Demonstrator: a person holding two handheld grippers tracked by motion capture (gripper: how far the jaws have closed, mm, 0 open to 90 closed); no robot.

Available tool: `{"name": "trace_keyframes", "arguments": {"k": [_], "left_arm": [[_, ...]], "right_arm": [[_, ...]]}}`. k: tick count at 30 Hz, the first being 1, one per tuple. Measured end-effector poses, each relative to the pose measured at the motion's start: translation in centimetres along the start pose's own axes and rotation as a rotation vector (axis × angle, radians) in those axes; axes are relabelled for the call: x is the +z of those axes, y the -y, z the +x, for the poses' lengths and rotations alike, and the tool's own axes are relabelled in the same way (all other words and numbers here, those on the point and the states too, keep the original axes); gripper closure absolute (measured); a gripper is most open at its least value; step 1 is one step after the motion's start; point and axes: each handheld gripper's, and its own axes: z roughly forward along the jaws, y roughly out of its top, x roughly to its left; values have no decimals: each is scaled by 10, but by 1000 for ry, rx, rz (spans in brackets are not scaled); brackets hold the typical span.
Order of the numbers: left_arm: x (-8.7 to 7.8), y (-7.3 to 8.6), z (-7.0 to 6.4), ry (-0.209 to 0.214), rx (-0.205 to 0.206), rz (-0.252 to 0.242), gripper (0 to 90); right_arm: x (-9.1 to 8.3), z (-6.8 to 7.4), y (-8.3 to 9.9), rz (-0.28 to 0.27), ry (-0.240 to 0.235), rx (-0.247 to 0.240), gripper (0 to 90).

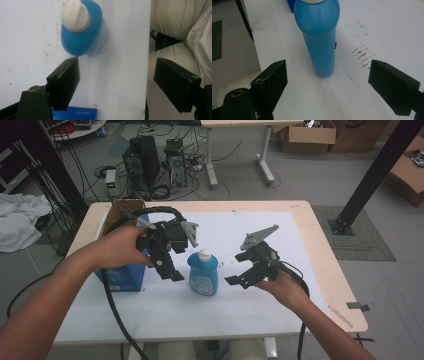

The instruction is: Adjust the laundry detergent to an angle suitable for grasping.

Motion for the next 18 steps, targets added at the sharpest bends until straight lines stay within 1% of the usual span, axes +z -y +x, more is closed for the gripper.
{"name": "trace_keyframes", "arguments": {"k": [5,7,9,11,12,18], "left_arm": [[0,1,0,1,-1,1,218],[0,1,0,0,0,3,218],[0,1,0,0,0,3,218],[0,1,1,0,-1,4,218],[0,1,1,0,-2,5,218],[1,1,2,1,-2,2,218]], "right_arm": [[11,1,-2,-32,-3,-4,154],[17,1,-3,-48,3,-6,154],[21,1,-3,-55,-4,-1,154],[24,1,-4,-70,-1,0,154],[26,1,-4,-77,-12,-2,154],[36,2,-5,-89,-13,-3,153]]}}
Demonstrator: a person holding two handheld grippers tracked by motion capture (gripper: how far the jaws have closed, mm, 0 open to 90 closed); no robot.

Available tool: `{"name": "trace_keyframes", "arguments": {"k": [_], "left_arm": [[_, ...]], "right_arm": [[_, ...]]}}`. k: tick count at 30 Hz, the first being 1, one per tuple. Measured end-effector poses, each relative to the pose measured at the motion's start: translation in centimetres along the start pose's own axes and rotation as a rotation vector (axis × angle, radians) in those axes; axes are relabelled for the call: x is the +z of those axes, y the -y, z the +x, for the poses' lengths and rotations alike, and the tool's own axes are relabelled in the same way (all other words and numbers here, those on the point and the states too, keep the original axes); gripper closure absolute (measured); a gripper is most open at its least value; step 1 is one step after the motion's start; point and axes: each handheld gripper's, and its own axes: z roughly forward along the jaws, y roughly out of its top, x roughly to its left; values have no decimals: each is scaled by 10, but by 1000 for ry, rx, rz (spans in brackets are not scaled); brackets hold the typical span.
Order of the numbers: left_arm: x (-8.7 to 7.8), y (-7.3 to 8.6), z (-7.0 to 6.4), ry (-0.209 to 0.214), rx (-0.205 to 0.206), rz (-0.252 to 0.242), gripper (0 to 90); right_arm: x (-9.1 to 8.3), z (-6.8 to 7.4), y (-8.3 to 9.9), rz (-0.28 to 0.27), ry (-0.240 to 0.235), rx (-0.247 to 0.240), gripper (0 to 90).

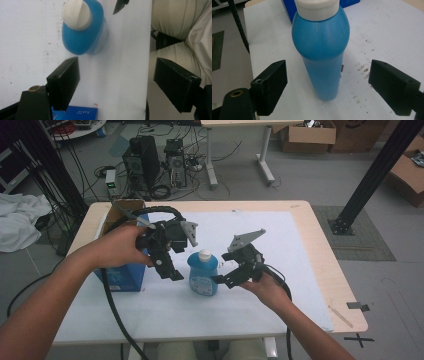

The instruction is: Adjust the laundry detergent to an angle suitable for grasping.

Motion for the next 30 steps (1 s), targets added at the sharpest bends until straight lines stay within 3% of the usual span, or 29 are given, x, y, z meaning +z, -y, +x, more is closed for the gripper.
{"name": "trace_keyframes", "arguments": {"k": [16,30], "left_arm": [[0,1,1,-1,-1,4,219],[0,4,2,-7,-5,-3,222]], "right_arm": [[30,3,-5,-25,10,-20,153],[43,3,-4,-47,36,-14,153]]}}
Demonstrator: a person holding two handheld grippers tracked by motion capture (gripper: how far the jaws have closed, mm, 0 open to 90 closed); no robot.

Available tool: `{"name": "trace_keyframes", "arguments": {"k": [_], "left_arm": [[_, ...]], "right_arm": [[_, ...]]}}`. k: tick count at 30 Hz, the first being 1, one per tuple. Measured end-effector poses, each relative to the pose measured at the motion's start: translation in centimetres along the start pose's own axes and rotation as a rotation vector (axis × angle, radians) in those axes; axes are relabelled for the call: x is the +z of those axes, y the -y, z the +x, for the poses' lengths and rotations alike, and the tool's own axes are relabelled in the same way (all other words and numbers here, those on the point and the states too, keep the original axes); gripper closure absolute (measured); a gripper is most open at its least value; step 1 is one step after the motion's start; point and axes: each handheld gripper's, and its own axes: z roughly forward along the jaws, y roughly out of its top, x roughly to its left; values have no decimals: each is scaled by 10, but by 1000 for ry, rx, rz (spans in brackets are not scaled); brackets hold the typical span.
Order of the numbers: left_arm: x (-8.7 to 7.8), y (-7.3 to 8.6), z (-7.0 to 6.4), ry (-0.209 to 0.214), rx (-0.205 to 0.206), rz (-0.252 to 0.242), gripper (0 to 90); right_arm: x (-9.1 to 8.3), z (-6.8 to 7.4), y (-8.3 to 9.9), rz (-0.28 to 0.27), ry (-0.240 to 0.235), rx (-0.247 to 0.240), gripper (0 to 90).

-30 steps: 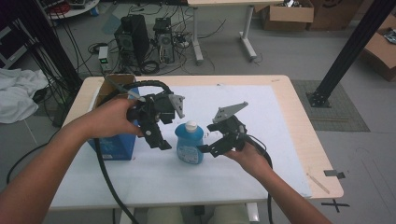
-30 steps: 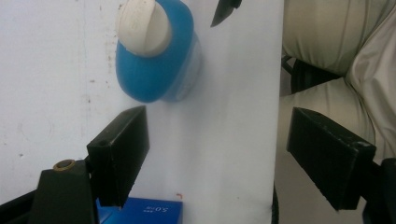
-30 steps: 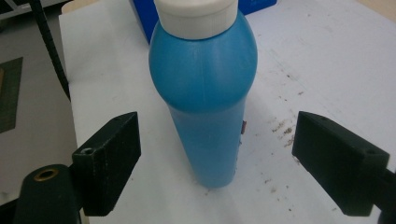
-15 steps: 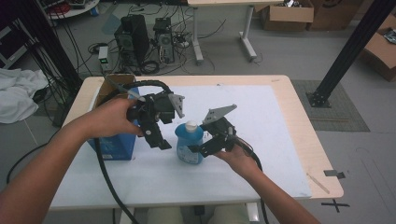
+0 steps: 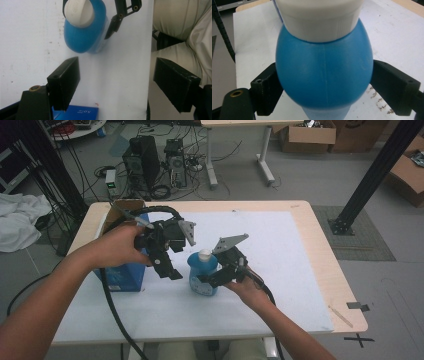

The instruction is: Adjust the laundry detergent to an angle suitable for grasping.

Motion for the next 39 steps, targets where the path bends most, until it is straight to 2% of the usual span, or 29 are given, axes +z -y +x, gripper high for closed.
{"name": "trace_keyframes", "arguments": {"k": [7,13,39], "left_arm": [[1,1,0,3,-1,3,224],[1,2,0,1,-2,3,227],[0,1,-1,1,0,11,242]], "right_arm": [[5,-1,2,-10,8,11,164],[6,0,3,-29,6,3,222],[6,1,4,-36,4,-6,320]]}}
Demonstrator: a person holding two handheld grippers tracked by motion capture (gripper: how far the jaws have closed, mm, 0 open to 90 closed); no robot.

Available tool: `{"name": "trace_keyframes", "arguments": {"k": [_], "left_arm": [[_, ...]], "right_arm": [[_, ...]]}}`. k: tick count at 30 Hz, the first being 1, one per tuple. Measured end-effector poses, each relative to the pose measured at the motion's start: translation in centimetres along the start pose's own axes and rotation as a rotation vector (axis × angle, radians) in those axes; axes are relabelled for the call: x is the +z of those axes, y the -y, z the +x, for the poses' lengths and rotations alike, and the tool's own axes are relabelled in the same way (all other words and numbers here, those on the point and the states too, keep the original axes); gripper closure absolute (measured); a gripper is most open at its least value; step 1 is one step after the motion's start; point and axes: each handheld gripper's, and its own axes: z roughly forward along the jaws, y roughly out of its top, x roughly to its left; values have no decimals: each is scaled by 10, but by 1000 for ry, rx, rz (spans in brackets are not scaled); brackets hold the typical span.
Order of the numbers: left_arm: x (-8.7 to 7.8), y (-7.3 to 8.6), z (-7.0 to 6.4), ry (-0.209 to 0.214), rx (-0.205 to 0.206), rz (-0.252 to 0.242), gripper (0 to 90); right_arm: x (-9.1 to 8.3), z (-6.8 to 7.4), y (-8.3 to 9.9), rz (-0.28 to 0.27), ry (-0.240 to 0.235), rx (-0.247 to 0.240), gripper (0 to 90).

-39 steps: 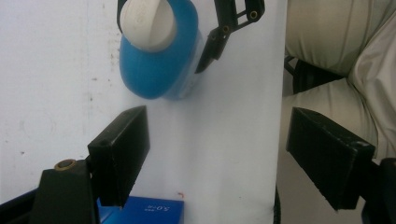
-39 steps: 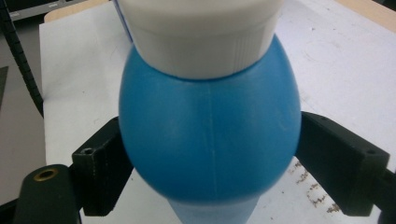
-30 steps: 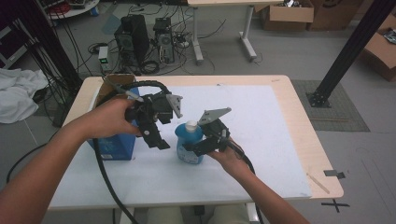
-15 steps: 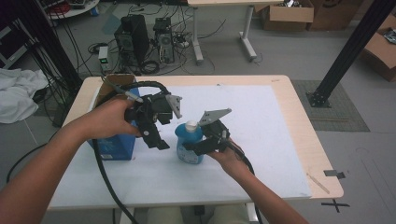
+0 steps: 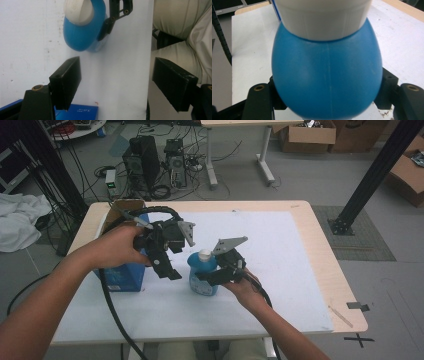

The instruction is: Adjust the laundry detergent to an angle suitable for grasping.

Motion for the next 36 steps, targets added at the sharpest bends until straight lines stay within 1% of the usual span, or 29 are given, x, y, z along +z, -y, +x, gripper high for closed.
{"name": "trace_keyframes", "arguments": {"k": [2,3,5,6,12,18,20,23,29,32,33,34,35,36], "left_arm": [[0,0,0,2,-1,3,244],[1,1,0,3,-10,-6,244],[0,1,0,1,-10,-7,245],[0,1,0,-1,-3,-2,245],[0,1,-1,-1,-4,1,249],[0,1,-1,-3,-6,0,250],[0,1,-1,-3,-5,1,251],[0,1,0,-4,-5,1,252],[0,1,1,-3,-7,4,254],[0,2,1,-6,-9,0,254],[0,2,1,-6,-18,-3,254],[0,3,1,-7,-12,2,254],[0,3,1,-7,-12,2,255],[0,3,2,-5,-14,1,255]], "right_arm": [[0,0,0,-2,1,1,325],[0,0,0,-2,1,-2,332],[0,1,0,-1,1,-5,337],[0,1,0,0,0,-8,345],[0,2,0,-2,4,-9,354],[-1,3,0,-7,-5,-14,408],[-1,4,0,-7,-3,-23,413],[-1,4,0,-9,-1,-23,417],[-2,6,-1,-6,7,-47,429],[-2,4,-2,5,-3,-52,434],[-3,4,-2,7,-9,-57,435],[-3,4,-2,9,-19,-63,436],[-3,4,-2,9,-19,-63,436],[-4,3,-3,20,-43,-69,438]]}}
